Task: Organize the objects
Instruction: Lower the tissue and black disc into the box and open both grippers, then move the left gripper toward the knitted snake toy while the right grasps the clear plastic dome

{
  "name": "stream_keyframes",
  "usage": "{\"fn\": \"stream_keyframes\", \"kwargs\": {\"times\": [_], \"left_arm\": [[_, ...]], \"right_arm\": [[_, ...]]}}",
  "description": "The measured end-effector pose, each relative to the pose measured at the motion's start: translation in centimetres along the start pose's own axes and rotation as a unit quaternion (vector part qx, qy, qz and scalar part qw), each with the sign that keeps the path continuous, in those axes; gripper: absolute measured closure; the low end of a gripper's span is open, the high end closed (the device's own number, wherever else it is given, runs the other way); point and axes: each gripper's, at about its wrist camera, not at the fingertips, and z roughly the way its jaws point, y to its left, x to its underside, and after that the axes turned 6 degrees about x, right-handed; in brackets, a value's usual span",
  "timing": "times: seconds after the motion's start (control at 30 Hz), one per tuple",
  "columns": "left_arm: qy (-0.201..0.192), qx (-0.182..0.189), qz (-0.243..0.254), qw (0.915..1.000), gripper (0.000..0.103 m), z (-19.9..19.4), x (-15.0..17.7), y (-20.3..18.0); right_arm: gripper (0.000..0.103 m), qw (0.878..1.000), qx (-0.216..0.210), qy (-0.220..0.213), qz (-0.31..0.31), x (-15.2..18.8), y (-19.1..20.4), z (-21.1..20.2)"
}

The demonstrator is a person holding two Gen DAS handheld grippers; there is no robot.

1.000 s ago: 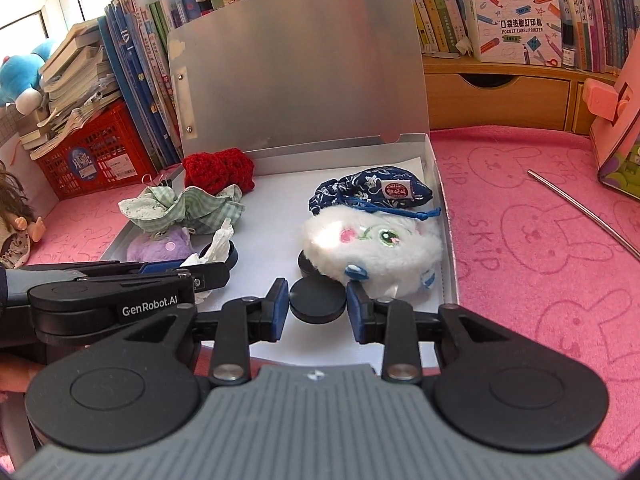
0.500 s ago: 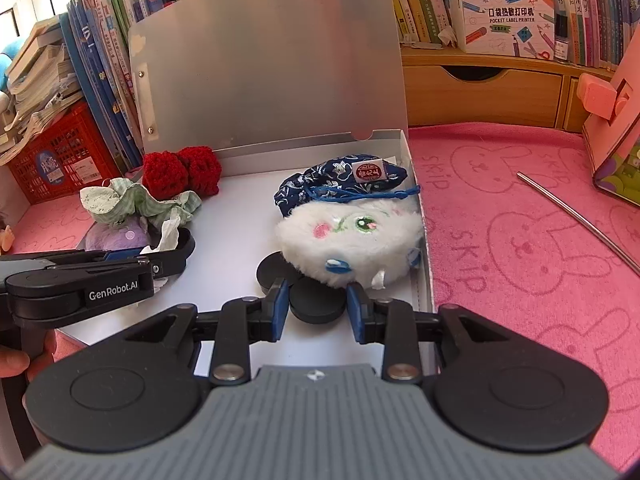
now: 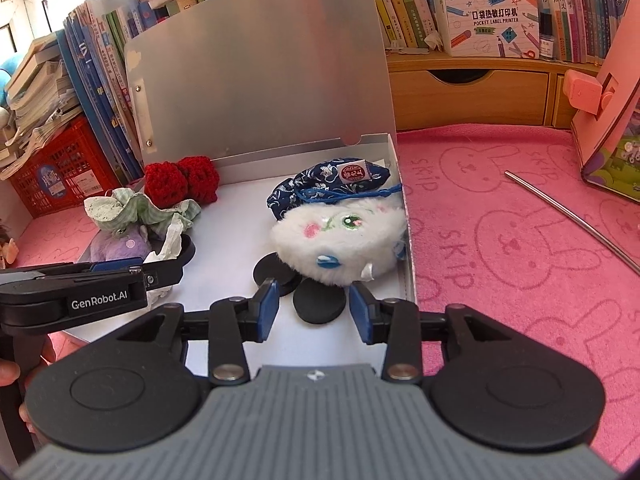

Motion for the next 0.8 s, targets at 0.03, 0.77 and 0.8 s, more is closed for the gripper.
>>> {"fn": "stream_keyframes", "kwargs": {"times": [0.03,0.77,0.8], "left_arm": [[-0.004,0.0,0.003,1.0,0.043,-0.6,0.0,-0.2],[-0.067,0.032,0.023,0.997,0.033,-13.2,7.2,-0.8],[-0.07,0.03,0.023,0.9968,0.032,-13.5,7.7,-0.8]], "right_arm": [[0.044,1.0,0.001,-0.003,-0.002,0.1,0.1,-0.4],[0.034,0.995,-0.034,-0.071,-0.053,7.0,1.6,-11.4],[0.034,0.995,-0.036,-0.076,-0.057,7.6,1.7,-12.0]]}}
